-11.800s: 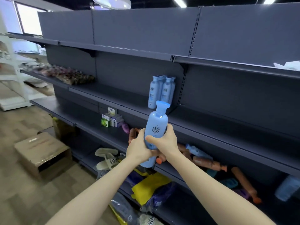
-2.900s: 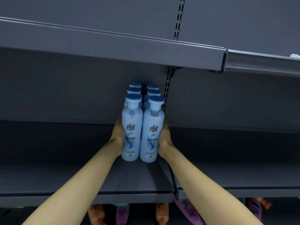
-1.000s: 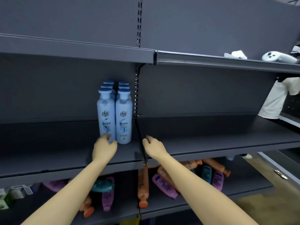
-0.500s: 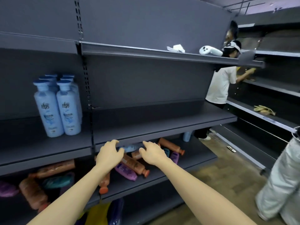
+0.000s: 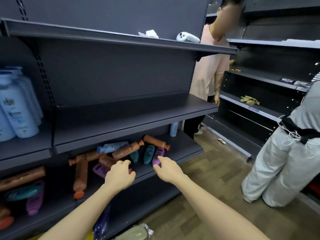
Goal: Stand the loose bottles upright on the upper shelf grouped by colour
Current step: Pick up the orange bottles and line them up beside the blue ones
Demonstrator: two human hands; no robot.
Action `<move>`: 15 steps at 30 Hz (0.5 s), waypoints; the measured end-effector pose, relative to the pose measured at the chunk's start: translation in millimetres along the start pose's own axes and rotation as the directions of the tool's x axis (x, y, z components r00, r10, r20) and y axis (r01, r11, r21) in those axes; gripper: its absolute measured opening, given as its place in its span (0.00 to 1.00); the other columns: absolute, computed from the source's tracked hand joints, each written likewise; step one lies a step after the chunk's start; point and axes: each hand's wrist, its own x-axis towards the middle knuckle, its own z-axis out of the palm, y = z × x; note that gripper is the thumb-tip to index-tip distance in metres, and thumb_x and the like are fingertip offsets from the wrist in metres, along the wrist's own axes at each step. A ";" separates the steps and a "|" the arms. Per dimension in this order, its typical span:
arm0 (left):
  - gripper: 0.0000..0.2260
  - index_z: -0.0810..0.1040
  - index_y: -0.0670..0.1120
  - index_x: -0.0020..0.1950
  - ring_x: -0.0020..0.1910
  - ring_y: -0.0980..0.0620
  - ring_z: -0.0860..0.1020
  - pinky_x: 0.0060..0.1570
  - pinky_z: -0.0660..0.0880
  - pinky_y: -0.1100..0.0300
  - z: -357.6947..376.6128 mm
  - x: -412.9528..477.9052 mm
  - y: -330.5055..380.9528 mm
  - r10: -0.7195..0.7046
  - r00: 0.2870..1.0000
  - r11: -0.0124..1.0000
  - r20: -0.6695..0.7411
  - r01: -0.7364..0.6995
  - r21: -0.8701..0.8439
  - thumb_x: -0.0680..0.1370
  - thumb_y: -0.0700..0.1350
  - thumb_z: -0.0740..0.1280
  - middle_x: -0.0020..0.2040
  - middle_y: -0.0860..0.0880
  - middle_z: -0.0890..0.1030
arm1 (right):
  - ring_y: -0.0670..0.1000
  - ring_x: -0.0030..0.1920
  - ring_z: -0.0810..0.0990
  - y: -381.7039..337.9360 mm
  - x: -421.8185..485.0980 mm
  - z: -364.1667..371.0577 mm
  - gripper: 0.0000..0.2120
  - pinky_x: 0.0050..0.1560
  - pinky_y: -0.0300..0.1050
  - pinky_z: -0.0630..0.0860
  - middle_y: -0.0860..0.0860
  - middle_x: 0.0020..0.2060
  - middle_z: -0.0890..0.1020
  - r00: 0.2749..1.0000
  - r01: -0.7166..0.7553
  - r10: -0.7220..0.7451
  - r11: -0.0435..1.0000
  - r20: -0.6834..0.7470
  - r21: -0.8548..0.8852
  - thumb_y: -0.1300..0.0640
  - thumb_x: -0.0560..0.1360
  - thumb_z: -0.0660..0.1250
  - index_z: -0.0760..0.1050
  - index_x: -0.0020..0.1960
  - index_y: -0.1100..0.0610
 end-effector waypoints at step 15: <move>0.21 0.66 0.47 0.69 0.66 0.43 0.69 0.61 0.70 0.50 56.8 31.0 22.5 0.003 0.979 0.996 0.204 -0.022 0.091 0.77 0.51 0.61 0.67 0.45 0.69 | 0.59 0.70 0.64 74.9 15.2 24.1 0.25 0.68 0.56 0.65 0.56 0.70 0.66 0.981 -0.166 0.164 0.986 0.100 0.018 0.49 0.80 0.53 0.59 0.74 0.56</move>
